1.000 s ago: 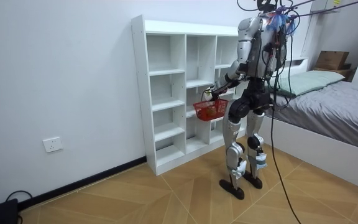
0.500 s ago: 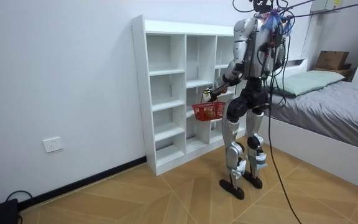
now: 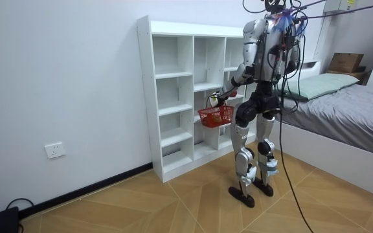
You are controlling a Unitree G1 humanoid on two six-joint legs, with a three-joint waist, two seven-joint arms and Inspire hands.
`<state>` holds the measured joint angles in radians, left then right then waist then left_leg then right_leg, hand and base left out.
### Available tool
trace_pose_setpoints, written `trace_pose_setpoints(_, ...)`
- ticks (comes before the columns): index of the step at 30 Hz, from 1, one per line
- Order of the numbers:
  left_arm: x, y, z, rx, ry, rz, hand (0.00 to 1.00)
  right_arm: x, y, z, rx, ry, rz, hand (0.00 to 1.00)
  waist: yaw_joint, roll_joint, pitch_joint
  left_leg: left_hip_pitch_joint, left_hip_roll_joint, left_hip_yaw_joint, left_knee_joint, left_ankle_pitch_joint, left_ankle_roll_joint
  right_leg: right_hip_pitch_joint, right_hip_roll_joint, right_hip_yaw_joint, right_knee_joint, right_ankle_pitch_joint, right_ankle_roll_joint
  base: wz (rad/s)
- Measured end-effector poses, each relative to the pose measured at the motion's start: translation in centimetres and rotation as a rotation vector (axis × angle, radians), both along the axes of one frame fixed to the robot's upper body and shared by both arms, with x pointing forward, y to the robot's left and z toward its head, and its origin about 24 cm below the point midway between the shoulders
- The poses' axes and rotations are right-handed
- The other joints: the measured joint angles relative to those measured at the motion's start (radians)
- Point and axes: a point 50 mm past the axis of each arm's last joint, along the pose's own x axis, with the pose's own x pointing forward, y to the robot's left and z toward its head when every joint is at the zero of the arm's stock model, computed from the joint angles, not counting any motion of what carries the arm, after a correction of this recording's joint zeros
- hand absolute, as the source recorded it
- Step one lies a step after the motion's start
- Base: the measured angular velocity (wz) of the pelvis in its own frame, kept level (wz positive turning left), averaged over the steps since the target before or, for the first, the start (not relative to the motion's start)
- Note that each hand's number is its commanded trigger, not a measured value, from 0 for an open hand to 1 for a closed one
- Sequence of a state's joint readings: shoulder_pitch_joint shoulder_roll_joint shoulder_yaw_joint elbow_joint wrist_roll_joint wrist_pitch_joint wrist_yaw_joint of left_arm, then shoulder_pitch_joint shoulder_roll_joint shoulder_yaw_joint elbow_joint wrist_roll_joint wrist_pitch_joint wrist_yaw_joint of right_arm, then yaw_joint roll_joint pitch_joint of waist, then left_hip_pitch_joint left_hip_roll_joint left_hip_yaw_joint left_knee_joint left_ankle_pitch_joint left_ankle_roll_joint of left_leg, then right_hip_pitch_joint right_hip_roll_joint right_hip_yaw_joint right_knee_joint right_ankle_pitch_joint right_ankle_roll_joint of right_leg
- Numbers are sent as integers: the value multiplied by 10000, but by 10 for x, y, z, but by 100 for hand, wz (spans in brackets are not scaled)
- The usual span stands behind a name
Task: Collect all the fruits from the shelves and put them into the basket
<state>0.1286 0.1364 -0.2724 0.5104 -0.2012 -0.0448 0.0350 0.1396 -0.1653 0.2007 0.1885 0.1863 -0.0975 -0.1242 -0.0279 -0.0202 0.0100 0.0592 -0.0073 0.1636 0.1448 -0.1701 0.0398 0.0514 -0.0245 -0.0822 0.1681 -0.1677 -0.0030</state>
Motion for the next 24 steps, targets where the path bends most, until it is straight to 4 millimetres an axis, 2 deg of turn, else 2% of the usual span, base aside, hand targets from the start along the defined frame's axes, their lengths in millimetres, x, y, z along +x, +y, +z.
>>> trace_pose_setpoints(15,-1,8,0,139,28,-255,100,1,-11,2,-88,-114,-1099,0,-213,-11,-43,61,-2,6,4,0,0,53,-5,13,29,0,0,0)
trace_pose_setpoints(24,-1,8,1,102,22,-300,100,0,-12,2,-11,-180,-1303,0,-188,-18,-38,131,-4,-1,-2,0,0,201,-10,-5,0,-3,5,0)
